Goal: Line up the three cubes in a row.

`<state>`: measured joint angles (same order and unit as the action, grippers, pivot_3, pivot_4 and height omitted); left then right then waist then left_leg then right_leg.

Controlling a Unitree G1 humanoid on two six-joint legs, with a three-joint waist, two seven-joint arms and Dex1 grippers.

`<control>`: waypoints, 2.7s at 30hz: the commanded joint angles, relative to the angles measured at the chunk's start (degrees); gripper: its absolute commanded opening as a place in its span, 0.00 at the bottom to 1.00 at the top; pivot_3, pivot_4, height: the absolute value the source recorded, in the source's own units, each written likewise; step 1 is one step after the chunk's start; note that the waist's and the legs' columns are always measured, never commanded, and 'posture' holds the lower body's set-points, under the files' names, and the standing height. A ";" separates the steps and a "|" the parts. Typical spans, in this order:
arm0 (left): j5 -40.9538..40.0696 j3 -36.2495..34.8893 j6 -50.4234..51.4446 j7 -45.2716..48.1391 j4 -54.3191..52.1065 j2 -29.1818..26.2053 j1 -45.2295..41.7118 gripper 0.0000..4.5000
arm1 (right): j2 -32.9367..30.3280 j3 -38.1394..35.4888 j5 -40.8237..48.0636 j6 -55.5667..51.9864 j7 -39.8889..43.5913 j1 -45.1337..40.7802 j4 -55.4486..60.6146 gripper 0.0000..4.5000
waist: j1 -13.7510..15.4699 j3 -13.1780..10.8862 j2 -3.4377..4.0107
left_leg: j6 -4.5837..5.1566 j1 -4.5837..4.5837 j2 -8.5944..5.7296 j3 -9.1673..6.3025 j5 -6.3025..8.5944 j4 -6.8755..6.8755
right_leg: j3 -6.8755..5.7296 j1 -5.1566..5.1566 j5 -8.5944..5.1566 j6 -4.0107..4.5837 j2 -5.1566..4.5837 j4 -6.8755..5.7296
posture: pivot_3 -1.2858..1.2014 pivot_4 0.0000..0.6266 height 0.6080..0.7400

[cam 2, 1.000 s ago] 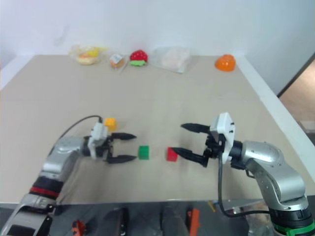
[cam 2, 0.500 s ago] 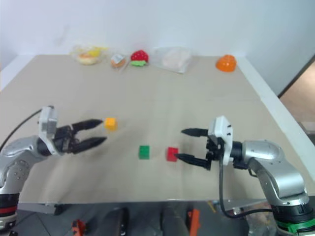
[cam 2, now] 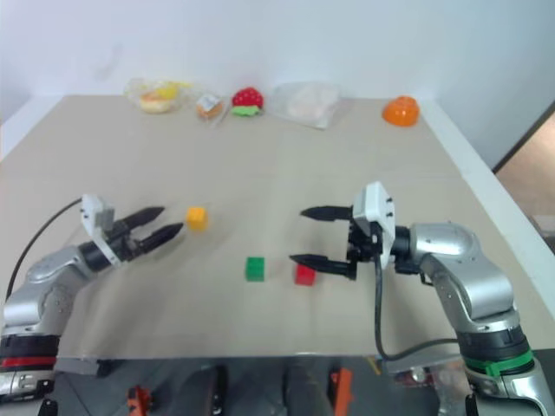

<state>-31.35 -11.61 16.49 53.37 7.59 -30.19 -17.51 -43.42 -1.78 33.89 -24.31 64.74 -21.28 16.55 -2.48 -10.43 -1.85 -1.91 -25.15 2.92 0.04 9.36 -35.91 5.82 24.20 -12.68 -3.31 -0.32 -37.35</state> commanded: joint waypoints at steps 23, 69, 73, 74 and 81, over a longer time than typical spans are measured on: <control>12.25 8.41 -0.40 -12.81 -1.46 8.03 -0.52 0.90 | 0.43 -1.96 1.60 -0.34 -3.31 1.59 4.25 0.97 | -0.08 0.01 0.00 | 0.00 0.05 -0.02 -0.03 0.00 0.04 | 0.03 -0.04 0.02 -0.05 0.03 -0.01 | 0.52 0.24 1.00; 8.58 13.68 -17.07 31.13 8.03 -5.59 -5.73 0.29 | -5.09 -9.68 12.05 -6.65 -3.15 12.70 16.11 0.97 | -0.05 0.01 0.00 | 0.07 0.04 -0.03 -0.05 -0.09 0.32 | -0.06 0.07 -0.12 0.15 -0.03 0.02 | 0.52 0.24 1.00; 9.37 14.79 -18.31 33.17 11.23 -4.67 -7.29 0.29 | -5.10 -10.58 11.40 -6.43 -4.60 13.74 16.01 0.97 | -0.10 0.01 -0.01 | 0.08 0.04 -0.01 -0.05 -0.10 0.24 | -0.08 0.05 -0.07 0.17 -0.02 0.02 | 0.52 0.24 1.00; 9.59 15.00 -18.77 33.70 11.75 -4.66 -7.39 0.29 | -5.12 -10.72 11.30 -6.39 -4.92 13.99 16.07 0.97 | -0.14 0.01 0.00 | 0.08 0.03 -0.01 -0.05 -0.10 0.24 | -0.07 0.06 -0.07 0.17 -0.03 0.02 | 0.52 0.24 1.00; 10.55 14.44 -21.40 36.19 17.67 -5.38 -9.23 0.29 | -5.09 -10.89 10.62 -5.96 -5.87 15.85 16.58 0.97 | -0.10 0.01 0.00 | 0.09 0.01 -0.01 -0.07 -0.10 0.31 | -0.08 0.08 -0.10 0.13 0.00 0.02 | 0.52 0.24 1.00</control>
<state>-20.61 3.92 -3.54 88.33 24.85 -34.73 -25.43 -47.93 -11.17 44.49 -31.13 59.16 -5.22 31.00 -2.58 -10.42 -1.86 -1.82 -25.15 2.91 -0.03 9.26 -35.61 5.75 24.28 -12.78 -3.18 -0.32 -37.33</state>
